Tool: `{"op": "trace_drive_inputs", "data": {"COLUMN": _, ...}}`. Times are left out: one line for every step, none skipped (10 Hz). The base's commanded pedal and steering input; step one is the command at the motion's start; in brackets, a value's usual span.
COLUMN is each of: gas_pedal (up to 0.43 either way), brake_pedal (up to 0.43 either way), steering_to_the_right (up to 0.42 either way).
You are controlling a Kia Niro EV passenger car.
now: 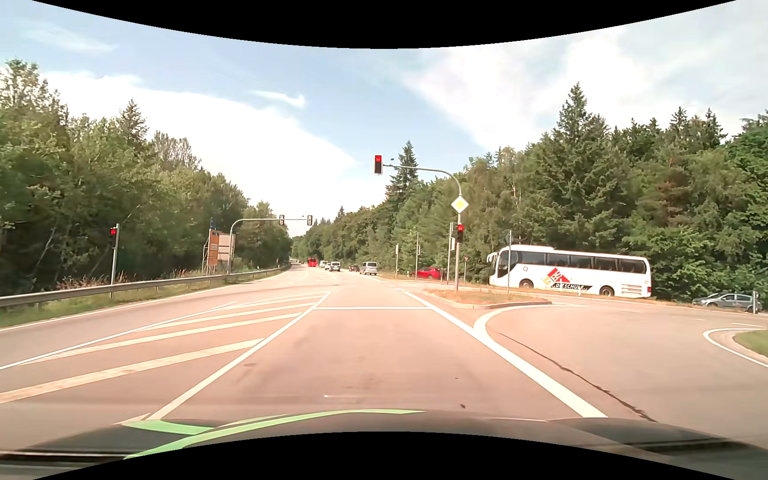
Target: Follow the waypoints while adhering to traffic rules and regulations
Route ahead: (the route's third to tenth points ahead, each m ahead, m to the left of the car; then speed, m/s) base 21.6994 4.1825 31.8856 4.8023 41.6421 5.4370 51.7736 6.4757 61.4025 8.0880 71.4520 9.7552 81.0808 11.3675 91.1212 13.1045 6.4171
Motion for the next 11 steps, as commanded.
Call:
{"op": "trace_drive_inputs", "data": {"gas_pedal": 0.0, "brake_pedal": 0.323, "steering_to_the_right": -0.004}}
{"op": "trace_drive_inputs", "data": {"gas_pedal": 0.0, "brake_pedal": 0.329, "steering_to_the_right": -0.002}}
{"op": "trace_drive_inputs", "data": {"gas_pedal": 0.0, "brake_pedal": 0.329, "steering_to_the_right": -0.001}}
{"op": "trace_drive_inputs", "data": {"gas_pedal": 0.0, "brake_pedal": 0.329, "steering_to_the_right": -0.001}}
{"op": "trace_drive_inputs", "data": {"gas_pedal": 0.0, "brake_pedal": 0.323, "steering_to_the_right": -0.001}}
{"op": "trace_drive_inputs", "data": {"gas_pedal": 0.0, "brake_pedal": 0.323, "steering_to_the_right": -0.001}}
{"op": "trace_drive_inputs", "data": {"gas_pedal": 0.0, "brake_pedal": 0.317, "steering_to_the_right": 0.0}}
{"op": "trace_drive_inputs", "data": {"gas_pedal": 0.0, "brake_pedal": 0.317, "steering_to_the_right": 0.002}}
{"op": "trace_drive_inputs", "data": {"gas_pedal": 0.0, "brake_pedal": 0.311, "steering_to_the_right": 0.004}}
{"op": "trace_drive_inputs", "data": {"gas_pedal": 0.0, "brake_pedal": 0.299, "steering_to_the_right": 0.009}}
{"op": "trace_drive_inputs", "data": {"gas_pedal": 0.0, "brake_pedal": 0.293, "steering_to_the_right": 0.012}}
